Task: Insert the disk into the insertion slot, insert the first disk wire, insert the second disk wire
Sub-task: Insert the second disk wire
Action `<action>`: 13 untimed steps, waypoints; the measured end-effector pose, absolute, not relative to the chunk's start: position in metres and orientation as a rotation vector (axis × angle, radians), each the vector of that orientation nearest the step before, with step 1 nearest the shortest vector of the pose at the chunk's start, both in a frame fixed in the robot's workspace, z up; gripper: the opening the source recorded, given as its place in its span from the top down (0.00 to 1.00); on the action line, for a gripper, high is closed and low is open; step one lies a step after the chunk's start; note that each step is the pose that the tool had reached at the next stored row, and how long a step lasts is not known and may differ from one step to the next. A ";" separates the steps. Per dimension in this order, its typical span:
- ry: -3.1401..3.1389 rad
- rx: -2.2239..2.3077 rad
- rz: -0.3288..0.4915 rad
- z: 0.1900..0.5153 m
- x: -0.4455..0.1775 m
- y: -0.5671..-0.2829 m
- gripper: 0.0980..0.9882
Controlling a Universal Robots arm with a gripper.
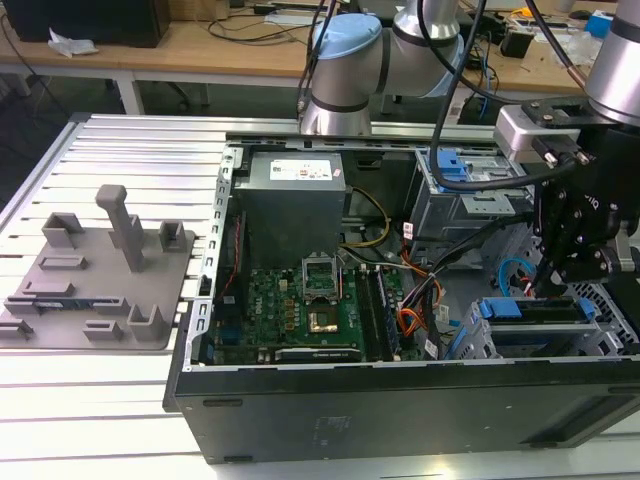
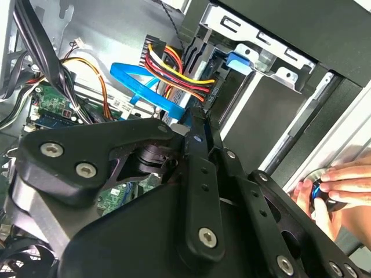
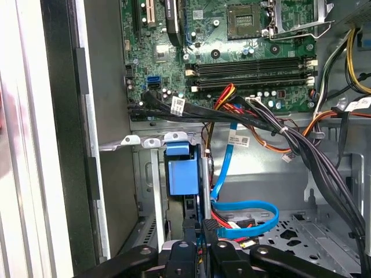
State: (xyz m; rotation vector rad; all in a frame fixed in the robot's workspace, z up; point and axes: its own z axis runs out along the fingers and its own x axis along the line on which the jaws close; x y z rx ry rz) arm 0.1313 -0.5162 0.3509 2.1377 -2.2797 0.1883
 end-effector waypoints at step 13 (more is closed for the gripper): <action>-2.279 2.137 0.188 0.346 0.132 -0.517 0.93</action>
